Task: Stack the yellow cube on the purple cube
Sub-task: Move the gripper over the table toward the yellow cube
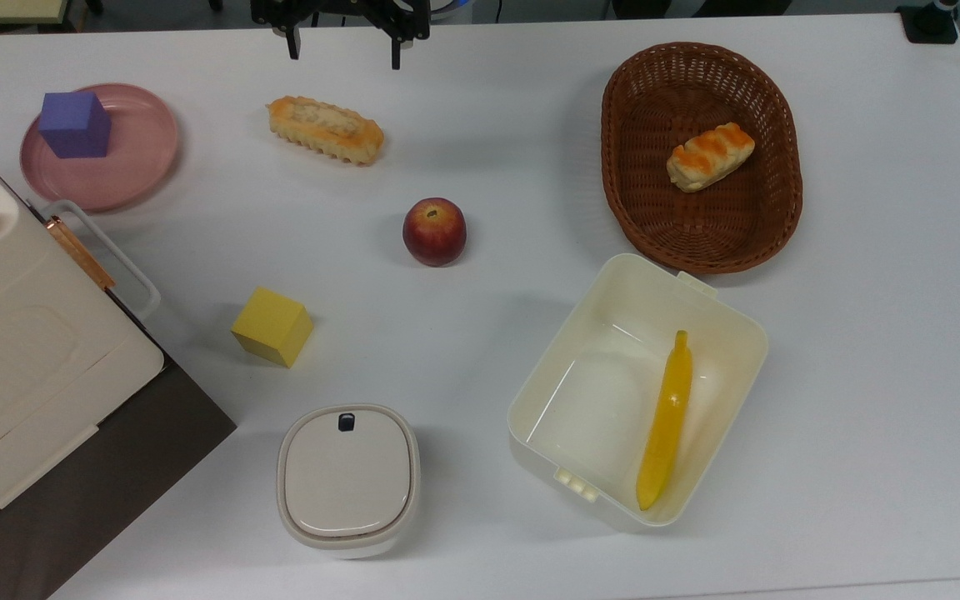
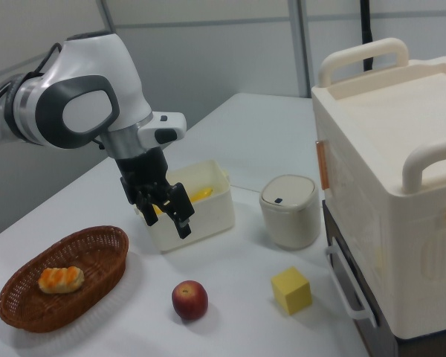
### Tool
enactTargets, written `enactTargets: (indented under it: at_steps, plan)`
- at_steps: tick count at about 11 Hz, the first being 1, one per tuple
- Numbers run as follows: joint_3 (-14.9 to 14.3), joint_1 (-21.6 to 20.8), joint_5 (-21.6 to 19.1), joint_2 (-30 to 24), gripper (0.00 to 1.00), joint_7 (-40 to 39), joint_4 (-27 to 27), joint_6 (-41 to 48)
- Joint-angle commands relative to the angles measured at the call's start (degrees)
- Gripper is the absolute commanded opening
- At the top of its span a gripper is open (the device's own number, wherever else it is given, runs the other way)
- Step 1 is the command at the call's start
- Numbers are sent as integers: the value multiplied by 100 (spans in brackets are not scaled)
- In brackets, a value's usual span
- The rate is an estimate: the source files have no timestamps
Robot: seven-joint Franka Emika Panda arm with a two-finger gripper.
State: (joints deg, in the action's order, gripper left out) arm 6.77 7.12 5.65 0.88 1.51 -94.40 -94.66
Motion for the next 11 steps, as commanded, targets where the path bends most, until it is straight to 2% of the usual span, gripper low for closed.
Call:
enactTargets:
  at_steps: [1, 4, 7, 11]
  plan:
    - [-115, -80, -134, 208, 100, 17, -26, 27]
    - [-124, 25, -134, 316, 100, 60, -35, -307]
    - [-132, 210, -169, 675, 100, 113, -52, -824]
    - [-132, 448, -178, 1500, 100, 1279, -61, -1948]
